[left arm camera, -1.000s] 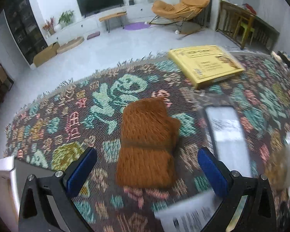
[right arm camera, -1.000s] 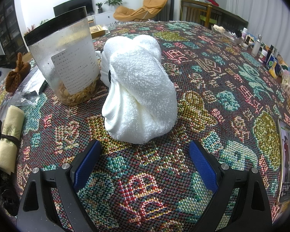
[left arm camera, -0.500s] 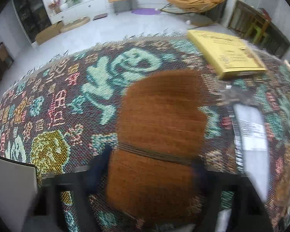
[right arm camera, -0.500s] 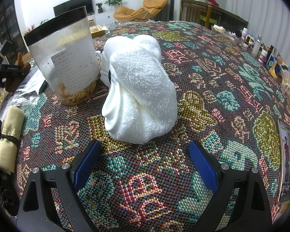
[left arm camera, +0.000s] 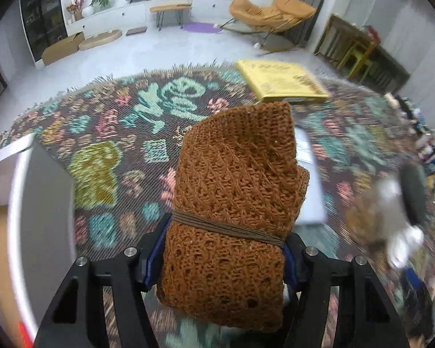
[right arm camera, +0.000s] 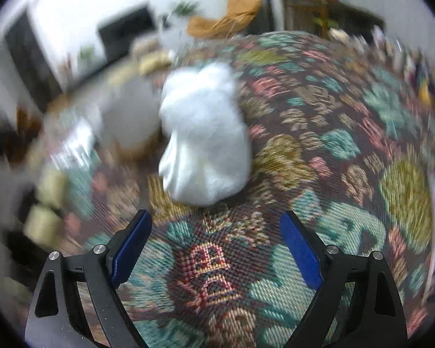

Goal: Organize soft objects
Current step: 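Carry the brown bundle and white towel over the white box and release both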

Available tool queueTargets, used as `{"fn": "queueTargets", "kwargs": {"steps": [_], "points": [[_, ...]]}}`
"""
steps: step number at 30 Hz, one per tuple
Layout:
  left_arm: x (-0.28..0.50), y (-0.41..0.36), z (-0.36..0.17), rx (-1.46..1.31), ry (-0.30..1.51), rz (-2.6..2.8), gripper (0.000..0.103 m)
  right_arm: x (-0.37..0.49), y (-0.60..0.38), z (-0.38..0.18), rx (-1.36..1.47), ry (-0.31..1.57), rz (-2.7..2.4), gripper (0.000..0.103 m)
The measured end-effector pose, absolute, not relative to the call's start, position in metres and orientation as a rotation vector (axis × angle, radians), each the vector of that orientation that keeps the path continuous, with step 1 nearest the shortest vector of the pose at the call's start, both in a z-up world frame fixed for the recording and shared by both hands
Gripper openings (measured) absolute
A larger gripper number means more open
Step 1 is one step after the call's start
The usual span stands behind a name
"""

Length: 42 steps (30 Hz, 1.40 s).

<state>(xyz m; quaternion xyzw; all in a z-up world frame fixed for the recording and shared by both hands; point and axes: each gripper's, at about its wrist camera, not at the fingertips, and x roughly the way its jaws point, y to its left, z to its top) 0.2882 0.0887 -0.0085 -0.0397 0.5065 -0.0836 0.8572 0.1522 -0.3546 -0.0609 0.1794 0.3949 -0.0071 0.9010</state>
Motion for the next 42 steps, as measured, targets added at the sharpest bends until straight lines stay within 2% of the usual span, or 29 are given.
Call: {"fn": "queueTargets", "kwargs": {"steps": [4,8,10,11,12,13,14,20,24,30,37,39,40,41,42], "points": [[0.235,0.105,0.027,-0.055,1.010,-0.207,0.064,0.180,-0.378,-0.038,0.437,0.794,-0.023,0.092],[0.178,0.127,0.050,-0.066,0.969,-0.223,0.064,0.242,-0.352,-0.047,0.337,0.992,0.091,0.092],[0.156,0.137,0.056,-0.085,0.963,-0.229,0.064,0.258,-0.341,-0.060,0.291,1.031,0.110,0.090],[0.143,0.144,0.058,-0.095,0.965,-0.227,0.064,0.264,-0.336,-0.067,0.269,1.054,0.118,0.076],[0.132,0.147,0.059,-0.100,0.968,-0.225,0.064,0.266,-0.335,-0.074,0.264,1.079,0.122,0.053],[0.121,0.151,0.060,-0.106,0.969,-0.224,0.064,0.263,-0.337,-0.075,0.276,1.077,0.117,0.042],[0.108,0.157,0.061,-0.113,0.967,-0.222,0.064,0.256,-0.340,-0.072,0.299,1.058,0.114,0.041],[0.050,0.190,0.061,-0.123,0.930,-0.164,0.064,0.183,-0.357,-0.027,0.307,0.938,0.039,0.041],[0.017,0.218,0.058,-0.160,0.907,-0.121,0.064,0.143,-0.327,0.012,0.242,0.882,0.106,0.041],[-0.016,0.262,0.052,-0.179,0.882,-0.027,0.065,0.093,-0.227,0.070,0.179,0.821,0.350,0.041],[-0.047,0.307,0.050,-0.182,0.871,0.076,0.066,0.049,-0.056,0.124,0.148,0.824,0.766,0.042],[-0.051,0.312,0.047,-0.149,0.886,0.121,0.070,0.046,-0.013,0.123,0.160,0.859,0.854,0.049],[-0.051,0.314,0.045,-0.134,0.891,0.144,0.077,0.045,0.012,0.119,0.159,0.885,0.900,0.059],[-0.053,0.317,0.042,-0.125,0.897,0.177,0.091,0.045,0.031,0.113,0.156,0.915,0.946,0.074],[-0.054,0.322,0.040,-0.126,0.897,0.197,0.097,0.046,0.047,0.106,0.151,0.950,0.970,0.077]]}}
